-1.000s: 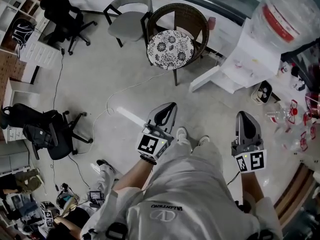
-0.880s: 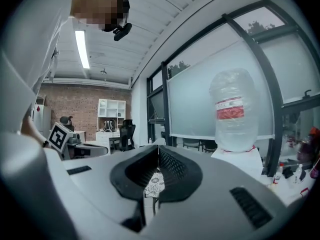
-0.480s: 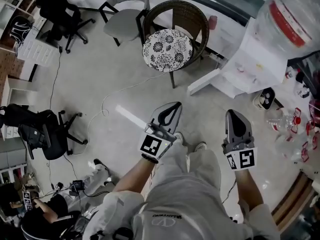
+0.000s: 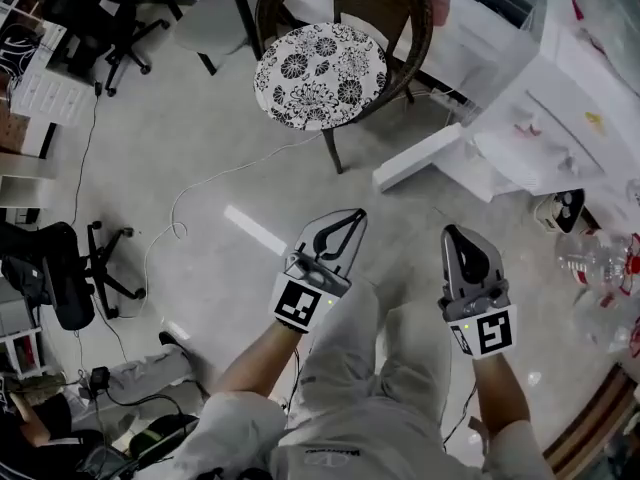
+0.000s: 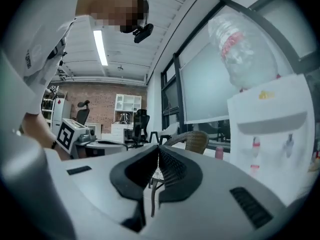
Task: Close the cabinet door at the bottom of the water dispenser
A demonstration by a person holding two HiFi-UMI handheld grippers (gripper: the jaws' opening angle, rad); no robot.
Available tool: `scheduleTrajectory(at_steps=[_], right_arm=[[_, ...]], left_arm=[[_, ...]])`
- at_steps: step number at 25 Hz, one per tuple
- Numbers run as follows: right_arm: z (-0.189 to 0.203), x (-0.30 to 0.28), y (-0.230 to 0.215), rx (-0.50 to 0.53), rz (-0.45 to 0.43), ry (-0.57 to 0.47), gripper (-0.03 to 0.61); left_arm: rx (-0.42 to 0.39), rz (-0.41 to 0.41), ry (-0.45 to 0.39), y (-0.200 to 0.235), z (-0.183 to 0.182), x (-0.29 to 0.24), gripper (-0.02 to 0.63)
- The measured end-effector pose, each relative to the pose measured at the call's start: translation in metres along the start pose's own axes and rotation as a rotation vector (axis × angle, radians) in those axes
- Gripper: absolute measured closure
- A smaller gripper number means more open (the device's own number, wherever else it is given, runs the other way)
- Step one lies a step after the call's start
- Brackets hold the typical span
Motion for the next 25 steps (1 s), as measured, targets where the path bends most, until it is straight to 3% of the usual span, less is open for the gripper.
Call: scheduleTrajectory(at_steps=[6, 11, 16, 20, 25], right_arm=[[0.126, -0.070, -0.024, -0.002, -0.015, -0.026, 0.561], [0.203, -0.112, -0.030, 0.018, -0.063, -0.027, 0.561], [0.258, -0.141, -0.034, 0.028, -0.113, -0.009, 0.561], [0.288, -0.163, -0.033, 0.058, -0.141, -0.009, 0.561], [0.319, -0.178, -0.036, 0.044, -0.154, -0.003, 0.561]], left_arm=[[-0.032, 0.026, -0.017, 0.025, 0.118, -0.062, 0.609], [-0.068, 0.043, -0.008, 0.041, 0.195, -0.095, 0.609], [-0.101, 0.072, -0.004, 0.048, 0.247, -0.122, 0.598], [-0.064, 0.072, -0.017, 0.057, 0.279, -0.141, 0.557], [-0.084, 0.093, -0.002, 0.061, 0.306, -0.157, 0.474]])
Point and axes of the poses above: the fingertips, and each gripper's own axes: x backward along the fingers, y to its left, z out of its underside, the point moved 9 cm from there along x, backward along the fingers, and after that the axes turned 12 degrees about y, right-handed, at the moved point
